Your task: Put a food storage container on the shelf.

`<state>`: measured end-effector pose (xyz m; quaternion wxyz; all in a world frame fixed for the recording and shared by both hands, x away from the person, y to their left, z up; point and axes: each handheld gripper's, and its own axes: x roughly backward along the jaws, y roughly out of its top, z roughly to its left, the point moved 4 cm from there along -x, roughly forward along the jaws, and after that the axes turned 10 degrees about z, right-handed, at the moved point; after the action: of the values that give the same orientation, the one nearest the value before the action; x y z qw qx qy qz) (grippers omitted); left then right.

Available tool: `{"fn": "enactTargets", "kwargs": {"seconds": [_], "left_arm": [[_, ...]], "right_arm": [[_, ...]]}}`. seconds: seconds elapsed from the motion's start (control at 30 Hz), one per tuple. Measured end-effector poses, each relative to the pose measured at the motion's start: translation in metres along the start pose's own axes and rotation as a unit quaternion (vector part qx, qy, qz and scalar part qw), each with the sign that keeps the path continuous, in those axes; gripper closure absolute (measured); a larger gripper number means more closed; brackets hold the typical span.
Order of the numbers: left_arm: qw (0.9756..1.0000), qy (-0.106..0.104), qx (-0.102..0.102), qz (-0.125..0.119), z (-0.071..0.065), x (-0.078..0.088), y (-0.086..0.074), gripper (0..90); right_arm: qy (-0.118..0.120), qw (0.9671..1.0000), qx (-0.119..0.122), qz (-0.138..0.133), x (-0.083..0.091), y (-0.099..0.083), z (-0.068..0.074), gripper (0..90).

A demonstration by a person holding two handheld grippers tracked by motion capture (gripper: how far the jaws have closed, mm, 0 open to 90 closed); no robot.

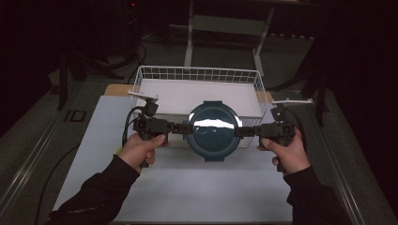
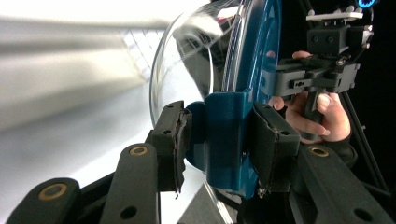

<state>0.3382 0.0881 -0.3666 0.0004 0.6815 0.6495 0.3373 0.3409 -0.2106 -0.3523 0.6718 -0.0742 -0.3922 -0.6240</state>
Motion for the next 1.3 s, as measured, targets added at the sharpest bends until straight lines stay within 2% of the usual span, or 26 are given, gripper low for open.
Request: {"fn": "enactTargets", "kwargs": {"seconds": [0.37, 0.67, 0.83, 0.97, 1.13, 1.17, 1.3], "left_arm": [[0.9999, 0.002, -0.005, -0.014, 0.007, 0.019, 0.041, 57.1], [0.9995, 0.013, 0.009, -0.026, 0.020, 0.025, 0.067, 56.7], [0.9989, 0.022, 0.019, -0.036, 0.028, 0.025, 0.075, 56.4], [0.9988, 0.024, 0.020, -0.039, 0.029, 0.026, 0.078, 56.3], [0.9985, 0.010, 0.038, -0.038, 0.034, 0.025, 0.085, 56.2], [0.9981, 0.004, 0.048, -0.038, 0.036, 0.024, 0.087, 56.0], [0.9978, 0.006, 0.054, -0.038, 0.038, 0.022, 0.091, 55.3]], "right_arm": [[-0.007, 0.9999, -0.001, -0.010, 0.001, 0.045, 0.010, 55.4], [-0.011, 0.9997, -0.018, -0.015, -0.006, 0.073, 0.006, 55.3], [-0.026, 0.9992, -0.025, -0.017, -0.010, 0.084, 0.006, 55.3], [-0.022, 0.9991, -0.032, -0.016, -0.010, 0.088, 0.004, 55.4], [-0.012, 0.9984, -0.055, -0.010, -0.011, 0.094, -0.001, 54.7], [-0.011, 0.9983, -0.056, -0.008, -0.011, 0.095, -0.001, 54.5], [0.003, 0.9972, -0.074, 0.001, -0.012, 0.099, -0.009, 53.4]]}}
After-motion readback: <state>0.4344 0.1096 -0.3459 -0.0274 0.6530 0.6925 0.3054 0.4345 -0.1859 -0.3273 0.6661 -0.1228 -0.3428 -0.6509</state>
